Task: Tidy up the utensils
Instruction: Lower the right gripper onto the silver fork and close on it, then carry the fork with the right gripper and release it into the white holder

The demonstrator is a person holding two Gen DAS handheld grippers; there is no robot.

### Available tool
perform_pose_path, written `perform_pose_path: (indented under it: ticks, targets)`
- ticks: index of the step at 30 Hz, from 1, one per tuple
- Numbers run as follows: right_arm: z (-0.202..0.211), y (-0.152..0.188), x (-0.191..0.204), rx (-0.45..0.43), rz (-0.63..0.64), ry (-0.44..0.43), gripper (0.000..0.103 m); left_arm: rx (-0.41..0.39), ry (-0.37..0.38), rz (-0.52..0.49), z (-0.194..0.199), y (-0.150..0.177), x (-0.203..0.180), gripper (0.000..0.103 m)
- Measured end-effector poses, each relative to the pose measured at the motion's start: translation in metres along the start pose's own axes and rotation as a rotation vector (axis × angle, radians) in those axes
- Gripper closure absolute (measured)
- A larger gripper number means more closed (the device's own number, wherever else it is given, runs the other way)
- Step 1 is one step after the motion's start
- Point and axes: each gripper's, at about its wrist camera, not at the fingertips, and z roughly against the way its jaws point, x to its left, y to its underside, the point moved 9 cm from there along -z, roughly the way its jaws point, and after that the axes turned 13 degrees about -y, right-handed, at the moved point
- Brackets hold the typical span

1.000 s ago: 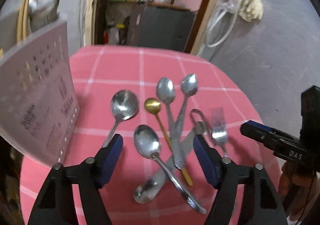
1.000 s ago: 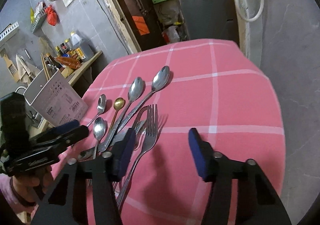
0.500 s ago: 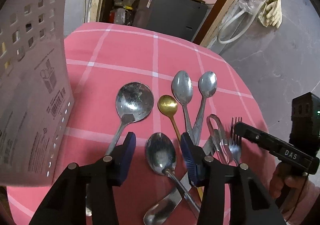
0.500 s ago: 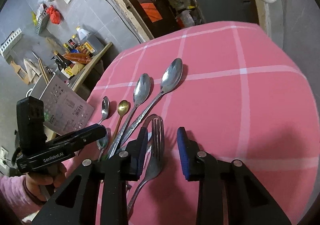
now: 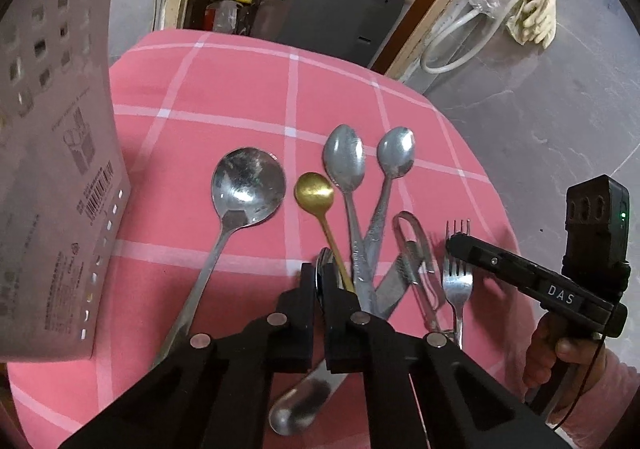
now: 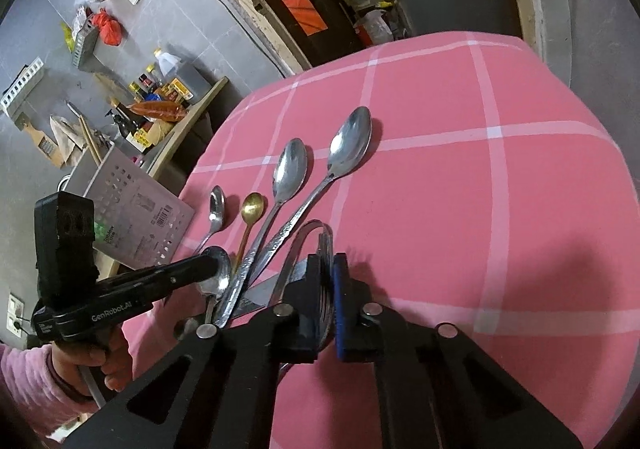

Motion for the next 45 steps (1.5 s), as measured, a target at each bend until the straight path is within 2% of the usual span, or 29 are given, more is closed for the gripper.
perform_pose_path:
  ticks: [6,15,21,25,32,37,41,45]
  targets:
    - [0.036,-0.003,0.019,-0.068,0.046,0.065,0.101,-0.108,-0.021,-0.070,0.035,-0.010,-0.011,0.100]
    - [0.111,-0.013,0.070,-0.245,0.132,0.209,0.101,-0.290,-0.053,-0.100,0.108,-0.033,-0.012,0.100]
    - [0.150,-0.033,0.118,-0.368,0.214,0.265,0.101,-0.428,-0.039,-0.092,0.169,-0.056,-0.002,0.100]
    - [0.165,-0.052,0.163,-0.441,0.298,0.288,0.101,-0.516,-0.039,-0.099,0.210,-0.074,0.009,0.100]
    - [0.158,-0.091,0.243,-0.534,0.405,0.237,0.101,-0.617,-0.076,-0.096,0.261,-0.102,0.042,0.100]
    - [0.138,-0.114,0.290,-0.578,0.465,0.202,0.101,-0.700,-0.155,-0.075,0.287,-0.123,0.082,0.100]
    - [0.116,-0.127,0.321,-0.600,0.507,0.189,0.101,-0.741,-0.201,-0.054,0.288,-0.135,0.109,0.100]
    - [0.088,-0.131,0.336,-0.589,0.554,0.219,0.101,-0.756,-0.245,-0.049,0.273,-0.140,0.129,0.100]
